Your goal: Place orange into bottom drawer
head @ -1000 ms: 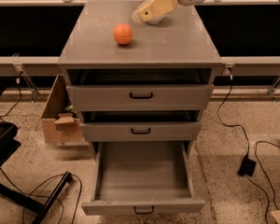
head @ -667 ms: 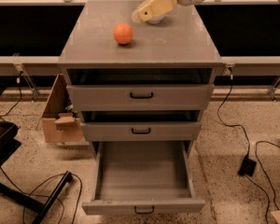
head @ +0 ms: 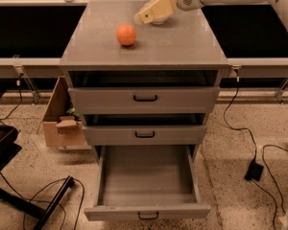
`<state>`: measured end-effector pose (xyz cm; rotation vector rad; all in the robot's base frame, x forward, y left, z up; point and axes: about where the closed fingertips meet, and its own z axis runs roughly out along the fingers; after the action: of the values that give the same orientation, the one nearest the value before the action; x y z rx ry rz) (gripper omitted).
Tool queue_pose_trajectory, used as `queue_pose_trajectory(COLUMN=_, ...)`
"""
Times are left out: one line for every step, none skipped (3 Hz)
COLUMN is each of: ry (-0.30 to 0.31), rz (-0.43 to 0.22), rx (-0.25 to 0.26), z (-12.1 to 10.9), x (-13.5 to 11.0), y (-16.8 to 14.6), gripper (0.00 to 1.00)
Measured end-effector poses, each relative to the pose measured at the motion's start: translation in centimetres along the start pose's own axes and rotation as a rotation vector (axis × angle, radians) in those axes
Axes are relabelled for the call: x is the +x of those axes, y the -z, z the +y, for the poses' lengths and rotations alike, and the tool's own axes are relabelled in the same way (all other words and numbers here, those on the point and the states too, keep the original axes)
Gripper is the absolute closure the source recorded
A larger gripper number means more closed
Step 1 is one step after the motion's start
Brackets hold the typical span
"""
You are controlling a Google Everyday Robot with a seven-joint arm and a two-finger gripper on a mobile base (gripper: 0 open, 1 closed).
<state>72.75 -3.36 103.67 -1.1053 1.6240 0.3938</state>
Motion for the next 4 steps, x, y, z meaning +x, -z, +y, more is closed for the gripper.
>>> queue_pose_trajectory(ry=-0.048, rz=0.07, rx=0.106, z=-3.8, x=2.8, y=-2.5, gripper=0.0)
queue_pose_trajectory(ry=-0.07, rz=0.101, rx=0.162, z=-7.2, x=5.4, y=-5.2, gripper=0.0)
queue_pose_trajectory(ry=-0.083, rz=0.11, rx=0.164, z=-8.9, x=7.3, y=-8.1, gripper=0.0)
queue_pose_trajectory(ry=-0.097, rz=0.116, rx=0.153, z=-9.5, x=8.7, y=-10.5, gripper=0.0)
